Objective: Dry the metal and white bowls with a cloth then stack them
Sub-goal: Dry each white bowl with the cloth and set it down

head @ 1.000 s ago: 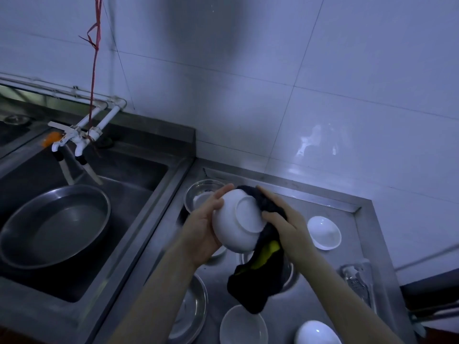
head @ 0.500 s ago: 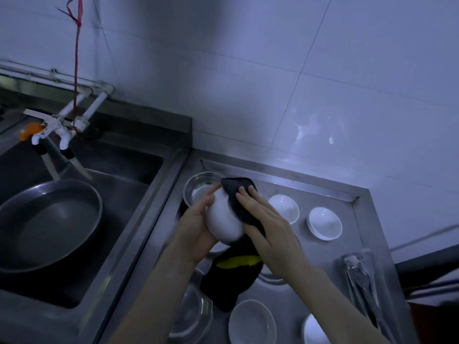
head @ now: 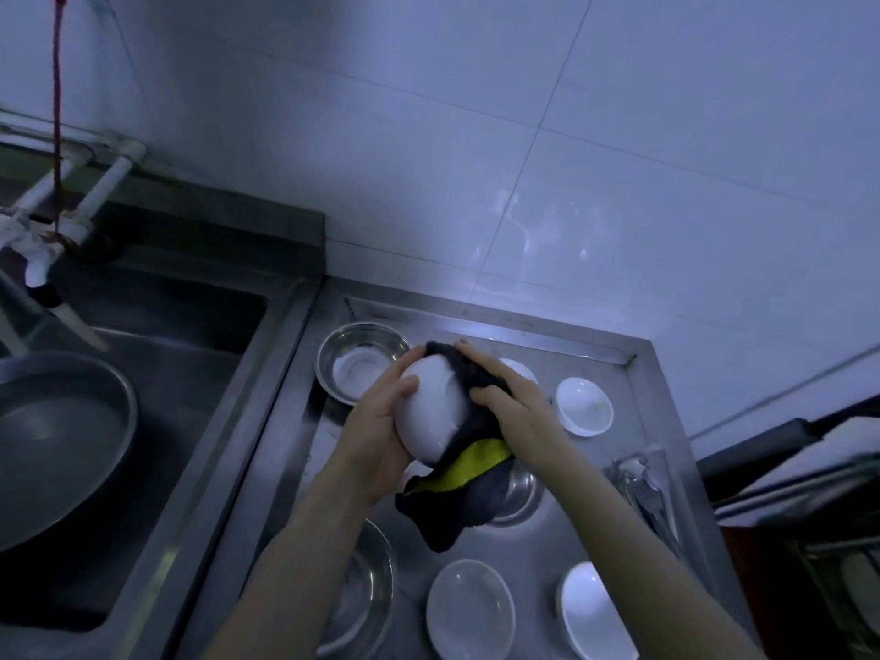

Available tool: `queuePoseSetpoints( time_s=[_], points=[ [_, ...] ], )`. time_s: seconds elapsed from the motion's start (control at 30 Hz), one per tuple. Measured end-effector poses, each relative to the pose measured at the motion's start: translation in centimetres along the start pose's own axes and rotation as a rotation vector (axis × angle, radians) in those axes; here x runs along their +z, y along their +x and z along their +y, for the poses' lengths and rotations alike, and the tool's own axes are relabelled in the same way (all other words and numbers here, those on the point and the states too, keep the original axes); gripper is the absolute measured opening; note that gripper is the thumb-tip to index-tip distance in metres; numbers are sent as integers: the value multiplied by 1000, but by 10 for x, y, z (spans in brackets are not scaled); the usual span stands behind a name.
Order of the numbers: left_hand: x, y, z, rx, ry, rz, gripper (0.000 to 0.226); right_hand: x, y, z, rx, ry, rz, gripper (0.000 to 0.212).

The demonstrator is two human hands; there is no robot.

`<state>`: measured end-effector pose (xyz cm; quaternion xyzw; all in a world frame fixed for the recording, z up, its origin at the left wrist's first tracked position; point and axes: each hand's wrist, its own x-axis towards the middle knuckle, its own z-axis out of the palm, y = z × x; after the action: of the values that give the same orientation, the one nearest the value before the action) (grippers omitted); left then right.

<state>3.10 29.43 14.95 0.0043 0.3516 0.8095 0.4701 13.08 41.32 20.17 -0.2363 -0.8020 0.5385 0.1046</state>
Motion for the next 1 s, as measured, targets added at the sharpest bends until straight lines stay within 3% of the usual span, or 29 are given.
queuePoseSetpoints(
  time_s=[0.2,0.37,0.5,0.67,0.87,1.0],
  points=[
    [6,5,-2,57,-195,99,37,6,-26,21,126,137,195,55],
    [17,14,-1,113,-120,173,32,32,-66,29,-9,-36,293,54],
    [30,18,-4,52,-118,195,18,20,-56,39,-228,-368,434,58],
    [49,23,-14,-39,-174,198,18,9,-40,59,-287,-724,514,69],
    [56,23,-26,-126,172,117,45,-14,-37,63,-307,-702,670,50],
    [47,23,-31,-154,662,-71,41,-44,-40,63,-65,-458,705,37]
  ],
)
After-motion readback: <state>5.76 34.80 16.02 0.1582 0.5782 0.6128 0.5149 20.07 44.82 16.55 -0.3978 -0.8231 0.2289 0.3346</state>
